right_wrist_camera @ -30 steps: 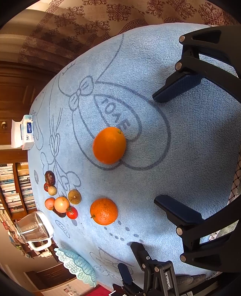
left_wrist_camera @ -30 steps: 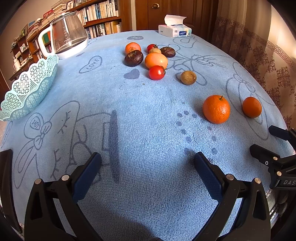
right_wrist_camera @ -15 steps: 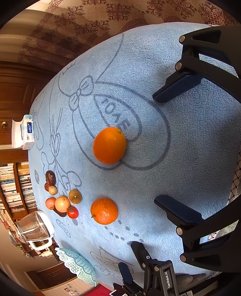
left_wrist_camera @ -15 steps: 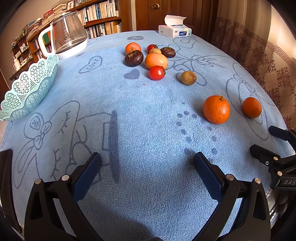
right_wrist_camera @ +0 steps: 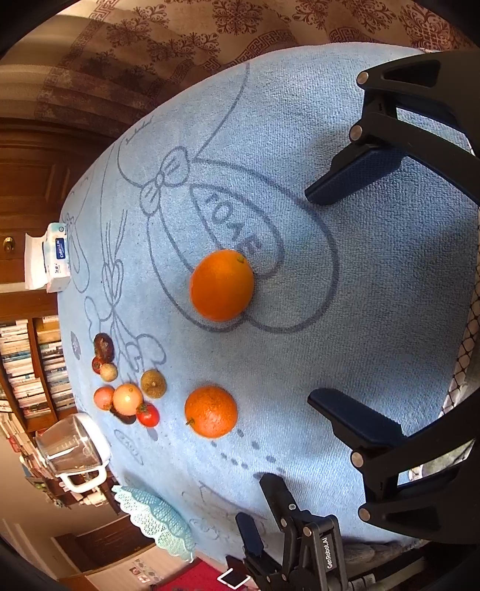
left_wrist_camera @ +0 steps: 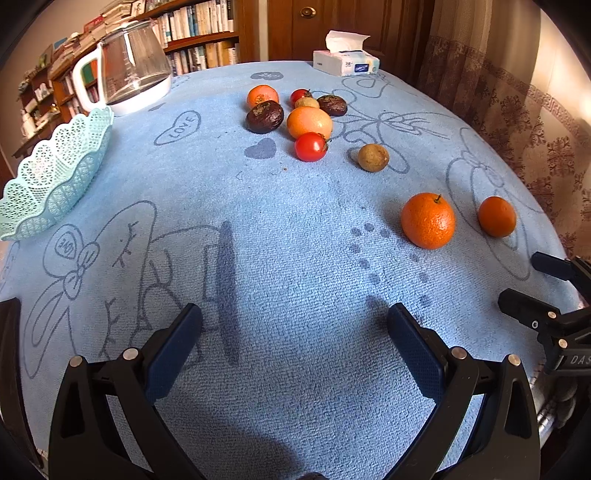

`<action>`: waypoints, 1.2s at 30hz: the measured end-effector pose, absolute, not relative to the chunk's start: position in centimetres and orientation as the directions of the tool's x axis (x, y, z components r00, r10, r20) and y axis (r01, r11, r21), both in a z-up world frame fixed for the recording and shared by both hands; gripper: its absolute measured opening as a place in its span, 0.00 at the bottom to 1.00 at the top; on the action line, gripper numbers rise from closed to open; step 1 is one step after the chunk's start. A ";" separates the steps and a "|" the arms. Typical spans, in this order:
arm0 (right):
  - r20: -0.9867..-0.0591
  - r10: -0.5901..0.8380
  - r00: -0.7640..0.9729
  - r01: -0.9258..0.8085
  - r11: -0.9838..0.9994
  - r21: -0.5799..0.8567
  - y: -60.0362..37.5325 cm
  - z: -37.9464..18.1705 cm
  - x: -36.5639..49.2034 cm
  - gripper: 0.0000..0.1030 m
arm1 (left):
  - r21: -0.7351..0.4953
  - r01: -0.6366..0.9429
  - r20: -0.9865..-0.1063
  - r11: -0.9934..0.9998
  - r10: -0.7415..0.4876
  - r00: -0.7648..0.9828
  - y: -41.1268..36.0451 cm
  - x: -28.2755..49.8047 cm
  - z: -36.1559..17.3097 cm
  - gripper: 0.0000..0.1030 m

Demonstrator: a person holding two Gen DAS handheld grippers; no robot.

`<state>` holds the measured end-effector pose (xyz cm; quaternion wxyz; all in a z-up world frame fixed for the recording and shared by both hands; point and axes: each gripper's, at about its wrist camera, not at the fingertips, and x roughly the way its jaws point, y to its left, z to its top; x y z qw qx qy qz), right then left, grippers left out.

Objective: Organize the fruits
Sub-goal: 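Grasp the large orange with the left gripper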

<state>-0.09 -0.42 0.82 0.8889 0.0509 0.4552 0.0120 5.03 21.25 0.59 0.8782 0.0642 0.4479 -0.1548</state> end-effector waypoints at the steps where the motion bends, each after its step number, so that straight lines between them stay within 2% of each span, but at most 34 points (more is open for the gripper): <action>1: -0.802 0.078 0.592 0.016 0.994 0.109 -0.4 1.0 -0.2 0.95 | -0.053 0.335 -0.805 0.941 -0.239 0.544 21.6 5.2 0.8 0.98; 4: -0.783 0.063 0.619 0.010 0.996 0.088 -0.2 1.7 -0.6 0.95 | -0.106 0.352 -0.796 0.930 -0.292 0.530 21.8 5.6 1.5 0.98; 8: -0.763 0.021 0.646 0.027 0.998 0.051 -0.5 2.3 -0.7 0.95 | -0.086 0.392 -0.780 0.916 -0.307 0.545 20.5 5.7 2.8 0.98; 16: -0.729 0.036 0.684 0.110 0.982 0.151 -3.9 3.1 -0.9 0.95 | -0.020 0.525 -0.760 0.851 -0.354 0.545 15.0 6.3 3.1 0.97; 18: -0.725 0.044 0.687 0.120 0.977 0.174 -4.5 2.9 -1.0 0.95 | -0.045 0.546 -0.770 0.837 -0.378 0.515 14.1 6.8 2.8 0.86; 22: -0.724 0.068 0.686 0.125 0.970 0.210 -5.0 2.4 -0.7 0.95 | -0.076 0.562 -0.787 0.823 -0.396 0.473 13.1 7.7 2.1 0.77; 24: -0.721 0.078 0.688 0.127 0.966 0.225 -5.2 2.2 -0.7 0.95 | -0.085 0.567 -0.800 0.820 -0.396 0.452 12.6 8.1 1.7 0.66; 32: -0.712 0.102 0.695 0.122 0.959 0.257 -5.4 2.2 -0.7 0.95 | -0.093 0.557 -0.799 0.825 -0.395 0.453 12.5 8.4 1.5 0.42; 36: -0.711 0.096 0.696 0.122 0.961 0.249 -5.3 2.3 -0.7 0.95 | -0.092 0.557 -0.790 0.825 -0.401 0.463 12.9 7.7 1.5 0.40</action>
